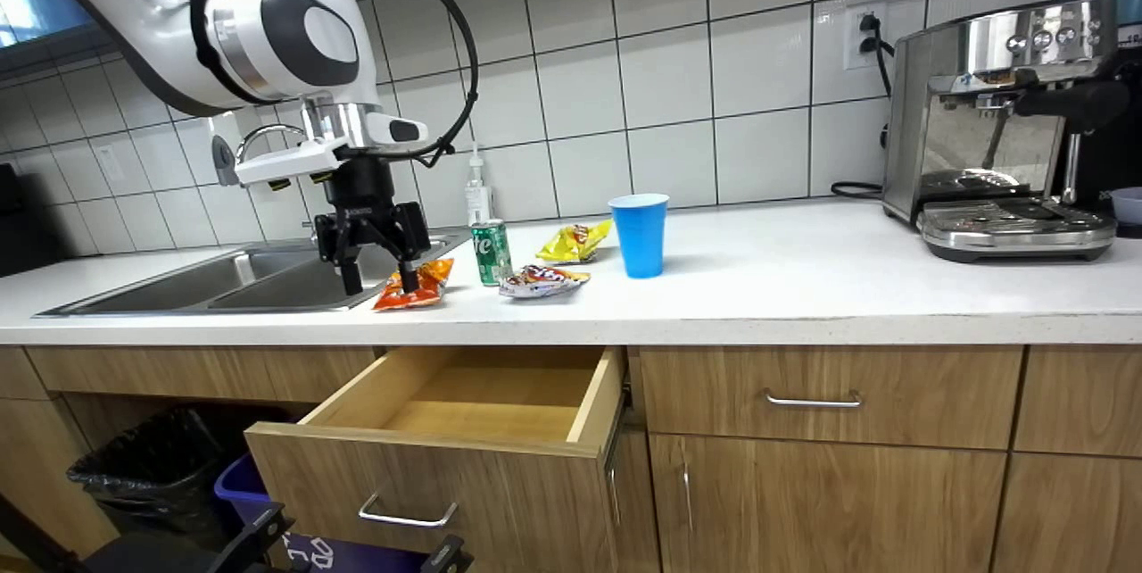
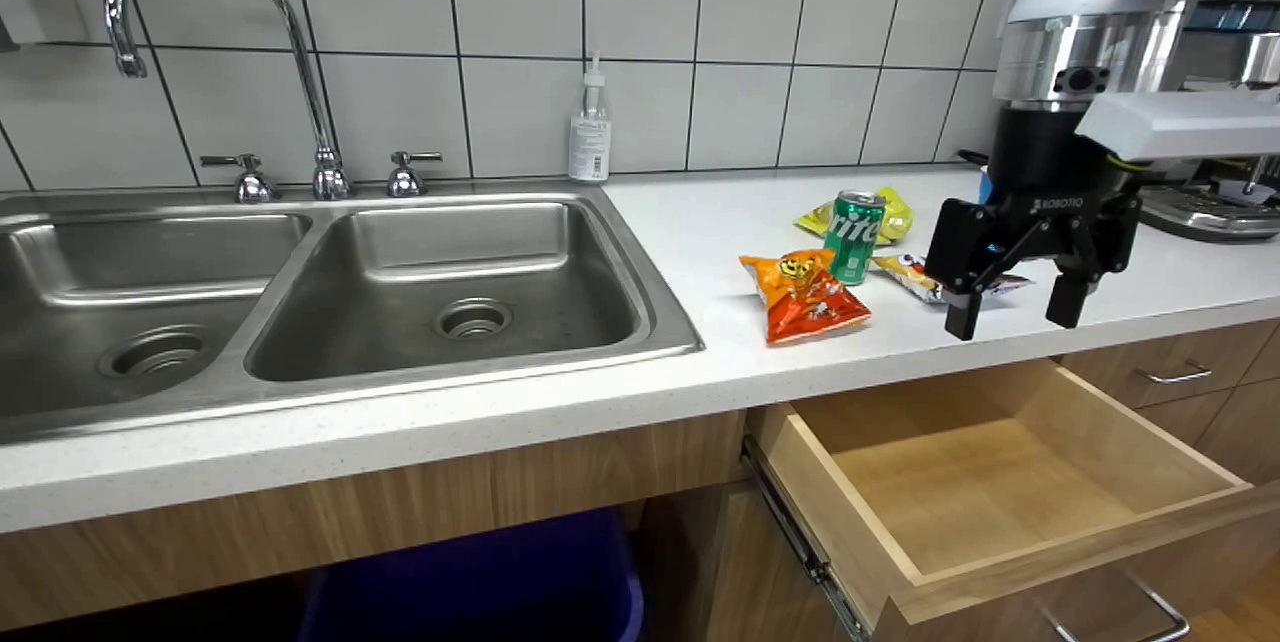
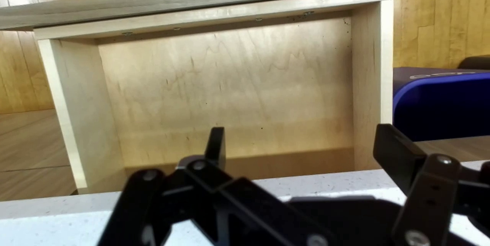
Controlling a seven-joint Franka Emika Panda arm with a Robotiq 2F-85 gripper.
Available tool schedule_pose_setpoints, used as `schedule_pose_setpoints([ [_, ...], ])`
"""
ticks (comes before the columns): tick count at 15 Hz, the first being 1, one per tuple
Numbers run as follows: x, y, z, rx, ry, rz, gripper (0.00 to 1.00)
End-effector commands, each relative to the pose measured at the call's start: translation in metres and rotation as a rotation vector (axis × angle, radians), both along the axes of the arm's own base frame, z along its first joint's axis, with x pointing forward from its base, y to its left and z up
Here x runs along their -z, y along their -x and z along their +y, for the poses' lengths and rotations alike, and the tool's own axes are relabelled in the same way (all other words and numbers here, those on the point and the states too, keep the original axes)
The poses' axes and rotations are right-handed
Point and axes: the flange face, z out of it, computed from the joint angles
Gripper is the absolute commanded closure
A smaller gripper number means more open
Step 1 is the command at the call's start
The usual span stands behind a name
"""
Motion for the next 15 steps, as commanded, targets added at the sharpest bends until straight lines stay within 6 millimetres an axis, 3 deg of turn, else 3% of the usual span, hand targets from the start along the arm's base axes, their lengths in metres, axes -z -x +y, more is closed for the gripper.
schedule_pose_setpoints([
  [1, -0.015, -0.01, 0.016, -0.007, -0.007, -0.042, 0.0],
  [9, -0.044, -0.053, 0.034, -0.101, -0.023, -0.125, 0.0],
  [15, -0.045, -0.095, 0.044, -0.164, -0.044, -0.164, 0.0],
])
